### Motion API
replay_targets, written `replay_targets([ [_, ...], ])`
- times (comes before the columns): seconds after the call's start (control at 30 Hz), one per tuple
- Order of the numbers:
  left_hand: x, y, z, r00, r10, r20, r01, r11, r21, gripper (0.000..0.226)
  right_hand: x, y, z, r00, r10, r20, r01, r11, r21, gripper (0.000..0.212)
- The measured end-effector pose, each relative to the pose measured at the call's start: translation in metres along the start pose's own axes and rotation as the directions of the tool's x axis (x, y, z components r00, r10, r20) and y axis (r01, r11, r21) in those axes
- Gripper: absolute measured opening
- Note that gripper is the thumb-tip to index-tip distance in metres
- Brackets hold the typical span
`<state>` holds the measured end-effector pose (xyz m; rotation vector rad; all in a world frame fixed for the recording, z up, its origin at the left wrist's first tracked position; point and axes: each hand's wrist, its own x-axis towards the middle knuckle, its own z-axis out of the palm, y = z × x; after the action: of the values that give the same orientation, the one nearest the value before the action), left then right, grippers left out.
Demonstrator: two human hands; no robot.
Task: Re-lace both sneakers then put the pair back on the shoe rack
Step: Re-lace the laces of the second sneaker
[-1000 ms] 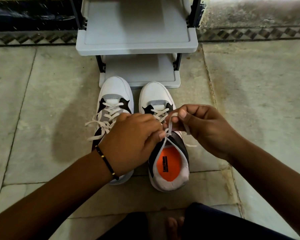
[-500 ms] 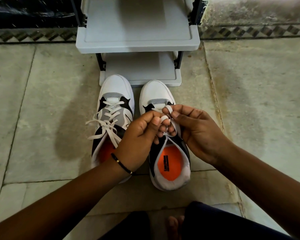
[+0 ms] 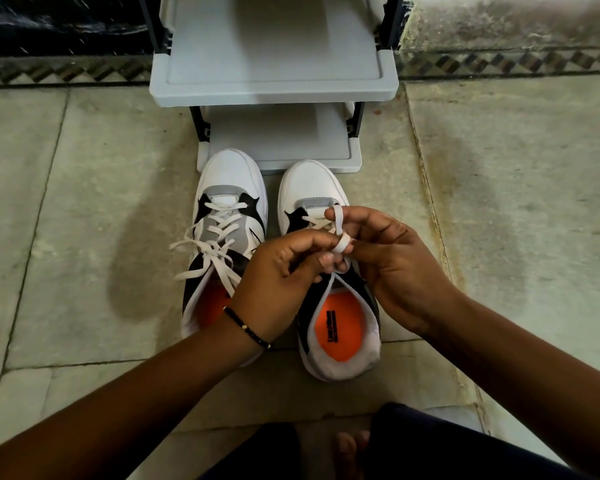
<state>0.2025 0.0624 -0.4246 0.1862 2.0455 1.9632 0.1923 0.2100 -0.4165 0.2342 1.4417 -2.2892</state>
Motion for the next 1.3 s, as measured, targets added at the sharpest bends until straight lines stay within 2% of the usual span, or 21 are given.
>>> replay_targets([
  [0.07, 0.000, -0.002, -0.001, 0.999, -0.038, -0.014, 0.037, 0.998, -0.043, 0.011, 0.000, -0.002, 0.000, 1.000, 0.022, -0.018, -0.021, 1.000, 0.014, 0.034],
  [0.2, 0.001, -0.003, -0.002, 0.996, -0.084, -0.031, 0.081, 0.994, -0.073, 0.021, 0.000, -0.002, -0.001, 0.995, 0.060, -0.081, -0.058, 0.998, 0.033, 0.035],
  [0.33, 0.003, 0.000, -0.002, 0.994, -0.100, -0.043, 0.096, 0.992, -0.087, 0.014, 0.000, 0.002, -0.005, 0.993, 0.054, -0.107, -0.060, 0.996, -0.060, 0.021],
  [0.43, 0.005, 0.000, -0.003, 0.987, -0.157, -0.042, 0.152, 0.983, -0.106, 0.028, 0.001, 0.003, -0.009, 0.995, -0.014, -0.096, -0.006, 0.980, -0.201, 0.013],
  [0.57, 0.013, 0.005, -0.006, 0.978, -0.209, -0.006, 0.209, 0.977, -0.037, 0.030, 0.001, -0.004, -0.010, 0.988, -0.151, -0.015, 0.127, 0.876, -0.465, 0.014],
  [0.7, 0.014, 0.005, -0.008, 0.977, -0.215, -0.019, 0.215, 0.977, -0.003, 0.025, 0.003, -0.014, -0.011, 0.987, -0.120, 0.110, 0.163, 0.767, -0.620, 0.014],
  [0.83, 0.014, 0.004, -0.009, 0.982, -0.190, -0.023, 0.190, 0.982, 0.009, 0.020, 0.002, -0.025, -0.014, 0.975, -0.027, 0.219, 0.174, 0.703, -0.689, 0.028],
  [0.9, 0.014, 0.004, -0.010, 0.985, -0.174, -0.010, 0.174, 0.984, 0.024, 0.015, 0.001, -0.027, -0.015, 0.967, -0.045, 0.252, 0.219, 0.655, -0.724, 0.031],
  [1.0, 0.014, 0.004, -0.011, 0.987, -0.162, 0.004, 0.162, 0.987, -0.013, 0.011, 0.001, -0.023, -0.015, 0.960, -0.143, 0.239, 0.278, 0.551, -0.787, 0.017],
  [1.13, 0.013, 0.006, -0.013, 0.989, -0.136, 0.060, 0.138, 0.990, -0.034, 0.011, 0.002, -0.018, -0.017, 0.960, -0.226, 0.164, 0.270, 0.601, -0.752, 0.007],
  [1.3, 0.010, 0.008, -0.012, 0.992, -0.098, 0.074, 0.098, 0.995, 0.000, 0.014, 0.003, -0.016, -0.018, 0.971, -0.208, 0.117, 0.230, 0.681, -0.695, 0.007],
])
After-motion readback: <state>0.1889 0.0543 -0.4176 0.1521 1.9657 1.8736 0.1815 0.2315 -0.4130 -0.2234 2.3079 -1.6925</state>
